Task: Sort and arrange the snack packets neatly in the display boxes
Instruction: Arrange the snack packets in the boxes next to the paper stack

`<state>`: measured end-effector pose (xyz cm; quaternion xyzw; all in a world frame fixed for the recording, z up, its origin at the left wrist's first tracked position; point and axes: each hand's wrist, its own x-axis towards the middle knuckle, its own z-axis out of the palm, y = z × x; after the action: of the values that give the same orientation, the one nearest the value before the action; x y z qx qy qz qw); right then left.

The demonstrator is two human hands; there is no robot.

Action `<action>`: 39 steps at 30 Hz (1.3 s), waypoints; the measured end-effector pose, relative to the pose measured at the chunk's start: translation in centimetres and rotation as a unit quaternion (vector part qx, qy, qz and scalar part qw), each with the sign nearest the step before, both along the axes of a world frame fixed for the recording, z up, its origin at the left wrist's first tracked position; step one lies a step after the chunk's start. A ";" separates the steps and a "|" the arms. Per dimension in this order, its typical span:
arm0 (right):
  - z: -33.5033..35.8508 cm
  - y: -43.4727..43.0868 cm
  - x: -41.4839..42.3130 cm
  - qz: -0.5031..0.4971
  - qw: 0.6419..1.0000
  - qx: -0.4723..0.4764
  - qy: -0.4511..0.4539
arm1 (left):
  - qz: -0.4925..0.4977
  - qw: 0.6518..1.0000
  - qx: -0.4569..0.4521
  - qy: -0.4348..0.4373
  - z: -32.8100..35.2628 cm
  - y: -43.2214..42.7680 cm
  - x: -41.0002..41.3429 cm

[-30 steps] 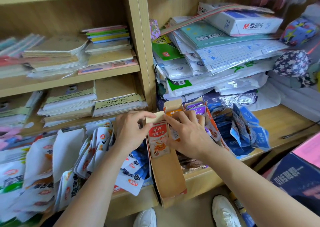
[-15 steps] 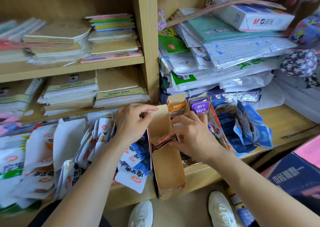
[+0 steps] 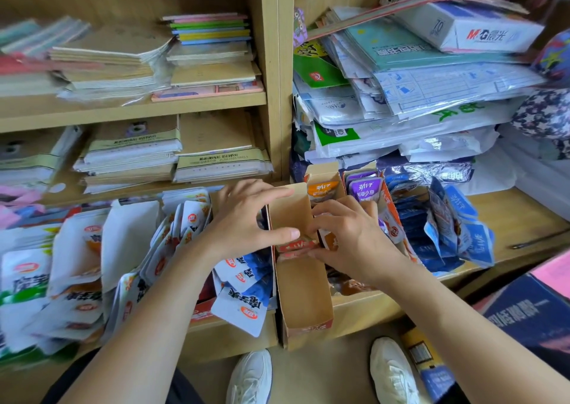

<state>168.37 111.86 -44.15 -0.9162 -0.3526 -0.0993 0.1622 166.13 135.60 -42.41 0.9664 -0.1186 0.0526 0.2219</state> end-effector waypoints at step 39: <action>-1.5 -11.8 -2.5 -0.129 0.990 0.054 0.014 | -0.106 0.989 0.030 -0.095 -1.8 -11.9 -3.1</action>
<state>165.85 100.02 -45.65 -0.9454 -0.2229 -0.1257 0.2019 162.99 123.68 -44.17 0.9453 -0.2422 0.1167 0.1850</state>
